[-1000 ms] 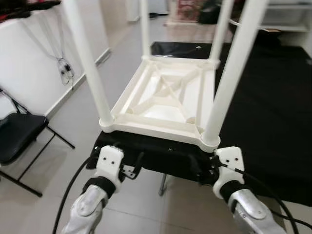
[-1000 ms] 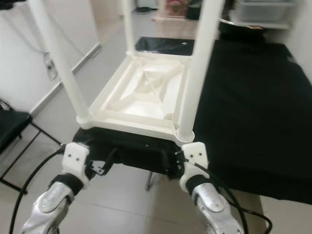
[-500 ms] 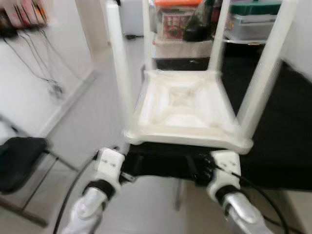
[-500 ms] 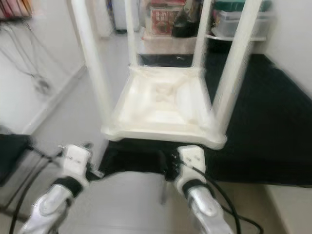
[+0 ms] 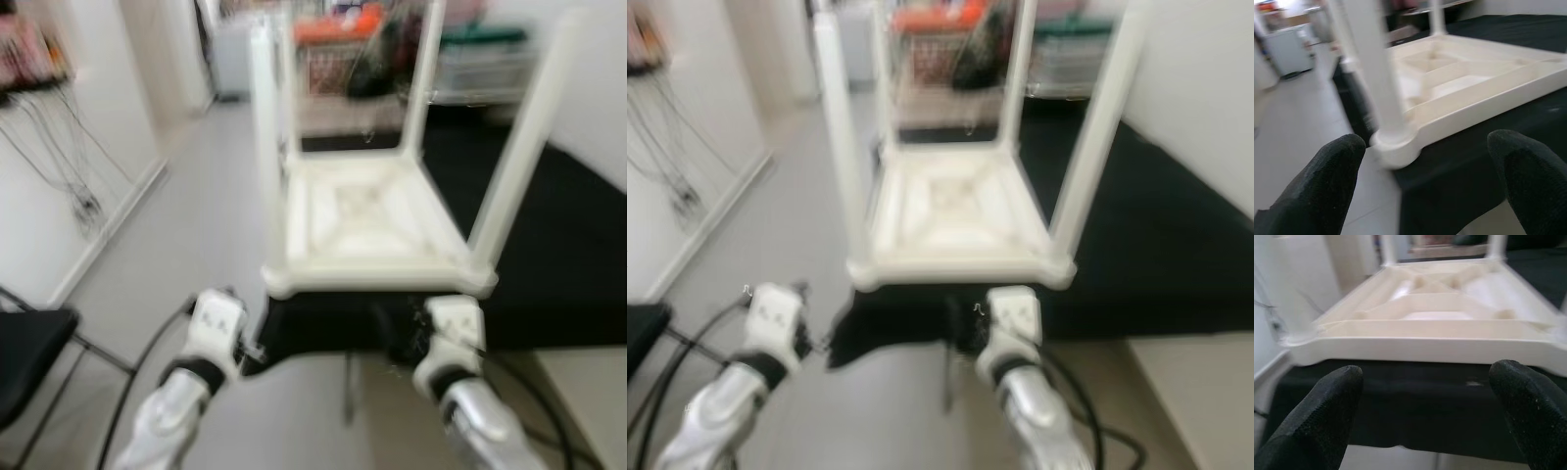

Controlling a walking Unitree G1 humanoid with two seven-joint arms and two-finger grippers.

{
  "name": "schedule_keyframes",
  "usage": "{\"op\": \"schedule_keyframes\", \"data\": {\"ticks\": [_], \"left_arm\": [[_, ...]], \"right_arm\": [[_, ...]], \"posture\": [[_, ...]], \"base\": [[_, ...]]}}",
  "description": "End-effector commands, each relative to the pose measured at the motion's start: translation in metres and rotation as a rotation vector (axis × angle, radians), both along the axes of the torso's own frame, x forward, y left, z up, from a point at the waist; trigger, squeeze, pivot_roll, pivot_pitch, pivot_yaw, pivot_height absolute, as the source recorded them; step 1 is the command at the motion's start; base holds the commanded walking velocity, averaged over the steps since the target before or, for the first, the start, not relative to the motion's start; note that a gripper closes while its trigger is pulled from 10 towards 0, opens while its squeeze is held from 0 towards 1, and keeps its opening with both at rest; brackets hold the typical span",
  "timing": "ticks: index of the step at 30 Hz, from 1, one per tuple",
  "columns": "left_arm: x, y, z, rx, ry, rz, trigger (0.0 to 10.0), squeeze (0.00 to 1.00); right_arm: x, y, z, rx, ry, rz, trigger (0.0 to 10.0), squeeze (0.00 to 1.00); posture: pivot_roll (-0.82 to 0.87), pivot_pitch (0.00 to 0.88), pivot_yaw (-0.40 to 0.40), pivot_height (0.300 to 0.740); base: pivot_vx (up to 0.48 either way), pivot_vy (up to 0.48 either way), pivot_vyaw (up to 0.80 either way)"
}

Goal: Building children table

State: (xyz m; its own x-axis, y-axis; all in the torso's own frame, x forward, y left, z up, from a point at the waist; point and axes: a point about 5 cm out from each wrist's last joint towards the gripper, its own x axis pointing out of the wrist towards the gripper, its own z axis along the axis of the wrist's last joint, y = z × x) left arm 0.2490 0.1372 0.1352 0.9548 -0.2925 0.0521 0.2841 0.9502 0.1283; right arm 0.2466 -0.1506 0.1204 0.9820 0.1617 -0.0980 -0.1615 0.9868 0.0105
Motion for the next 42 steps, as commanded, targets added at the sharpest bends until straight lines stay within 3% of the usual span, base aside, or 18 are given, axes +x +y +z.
{"op": "schedule_keyframes", "data": {"ticks": [1, 11, 18, 27, 34, 42], "left_arm": [[0.001, -0.001, -0.002, 0.012, 0.013, -0.012, 10.0, 0.00], [0.002, -0.002, -0.001, 0.001, 0.012, -0.012, 10.0, 0.00], [0.001, -0.008, 0.001, 0.035, 0.001, -0.072, 10.0, 0.00], [-0.002, -0.016, 0.004, 0.020, -0.001, -0.121, 10.0, 0.00], [-0.001, -0.017, 0.006, 0.002, -0.006, -0.101, 10.0, 0.00], [0.002, -0.014, 0.010, 0.008, -0.025, -0.069, 10.0, 0.00]], "right_arm": [[0.001, -0.003, 0.000, -0.002, -0.001, -0.007, 10.0, 0.00], [0.002, -0.002, 0.000, 0.003, 0.001, 0.011, 10.0, 0.00], [0.002, -0.002, 0.001, 0.010, 0.000, 0.021, 10.0, 0.00], [0.002, -0.003, 0.002, 0.016, -0.001, 0.031, 10.0, 0.00], [0.000, 0.001, 0.004, 0.002, -0.024, 0.084, 10.0, 0.00], [0.001, 0.003, 0.005, 0.003, -0.022, 0.094, 10.0, 0.00]], "posture": [[-0.07, 0.000, 0.029, 0.740], [-0.07, 0.006, 0.026, 0.740], [-0.07, 0.012, 0.022, 0.740], [-0.07, 0.024, 0.019, 0.740], [-0.07, 0.029, 0.018, 0.740], [-0.08, 0.031, 0.023, 0.740]], "base": [[0.292, 0.000, 0.00], [0.255, 0.000, 0.00], [0.000, 0.000, 0.00], [0.000, -0.472, 0.00], [0.000, -0.246, 0.00], [0.000, 0.000, 0.60]]}}
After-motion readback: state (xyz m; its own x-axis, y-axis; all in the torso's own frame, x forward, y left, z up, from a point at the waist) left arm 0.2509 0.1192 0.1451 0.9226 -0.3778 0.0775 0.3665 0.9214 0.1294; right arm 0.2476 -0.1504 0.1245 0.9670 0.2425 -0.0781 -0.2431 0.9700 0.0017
